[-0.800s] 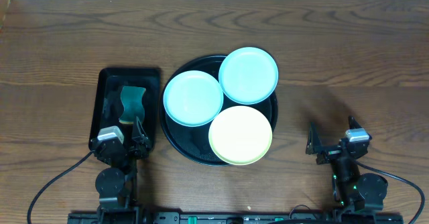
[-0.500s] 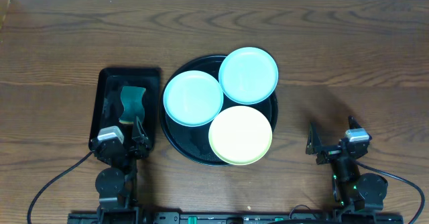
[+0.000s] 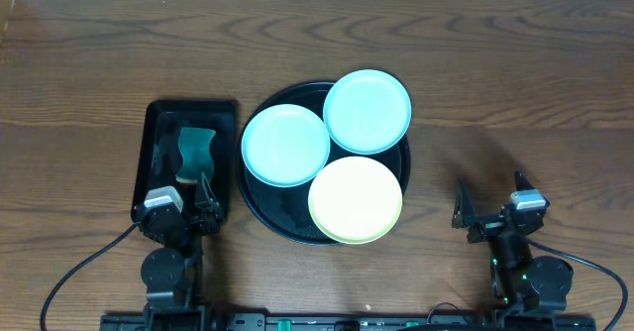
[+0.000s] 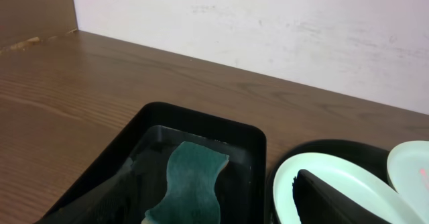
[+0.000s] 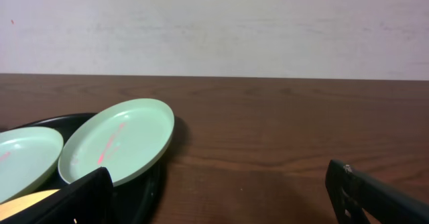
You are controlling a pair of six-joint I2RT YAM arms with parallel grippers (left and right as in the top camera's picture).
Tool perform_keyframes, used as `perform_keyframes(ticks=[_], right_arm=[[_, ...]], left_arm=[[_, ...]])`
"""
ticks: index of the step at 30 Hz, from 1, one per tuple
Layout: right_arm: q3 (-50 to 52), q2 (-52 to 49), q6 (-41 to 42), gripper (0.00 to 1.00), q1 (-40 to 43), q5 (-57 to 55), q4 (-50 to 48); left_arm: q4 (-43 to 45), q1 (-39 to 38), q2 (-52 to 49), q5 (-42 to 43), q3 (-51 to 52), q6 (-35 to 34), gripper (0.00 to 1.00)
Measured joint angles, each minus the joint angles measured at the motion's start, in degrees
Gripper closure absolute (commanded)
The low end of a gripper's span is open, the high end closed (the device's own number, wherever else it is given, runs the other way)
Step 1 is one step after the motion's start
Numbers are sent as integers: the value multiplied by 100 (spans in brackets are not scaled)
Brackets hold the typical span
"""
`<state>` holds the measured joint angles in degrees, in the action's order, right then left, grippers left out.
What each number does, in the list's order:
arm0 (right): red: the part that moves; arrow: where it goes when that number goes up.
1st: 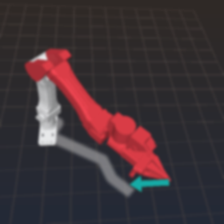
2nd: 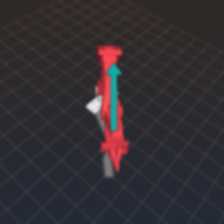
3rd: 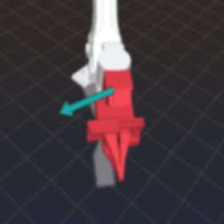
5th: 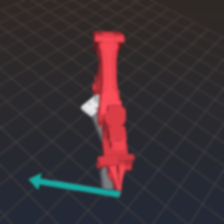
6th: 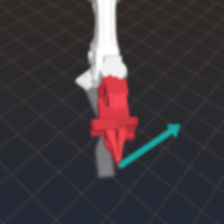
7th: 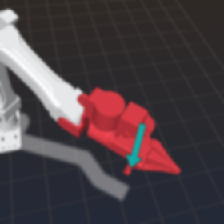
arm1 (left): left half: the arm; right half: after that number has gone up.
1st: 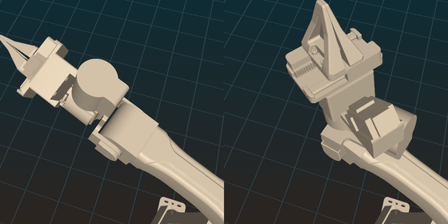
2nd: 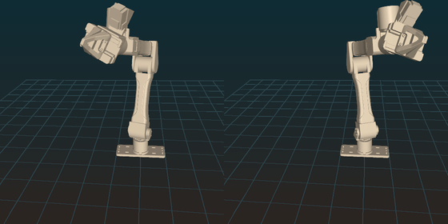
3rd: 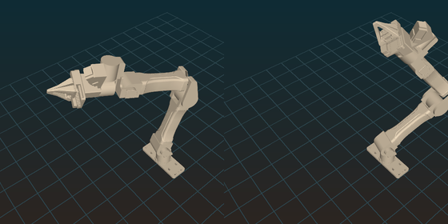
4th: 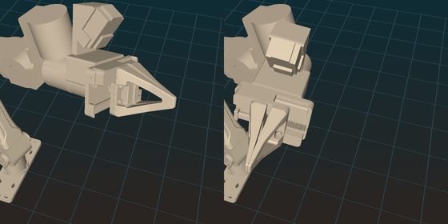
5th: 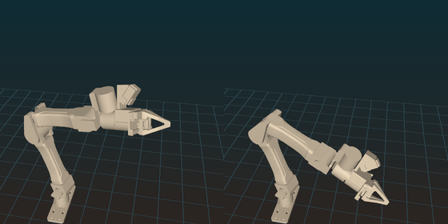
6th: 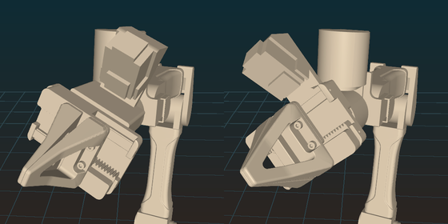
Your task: Clean dirty plates on tray and stack at the side
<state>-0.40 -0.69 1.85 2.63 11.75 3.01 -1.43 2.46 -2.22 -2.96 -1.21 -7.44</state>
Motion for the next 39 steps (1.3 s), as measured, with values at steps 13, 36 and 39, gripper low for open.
perform_keyframes(ticks=[13,36,39], right_arm=[[0,0,0,1,0,0,0],[0,0,0,1,0,-87,-203],[0,0,0,1,0,-109,-334]], left_arm=[[0,0,0,0,0,0,25],[-2,0,0,2,0,0,25],[13,0,0,4,0,-2,25]])
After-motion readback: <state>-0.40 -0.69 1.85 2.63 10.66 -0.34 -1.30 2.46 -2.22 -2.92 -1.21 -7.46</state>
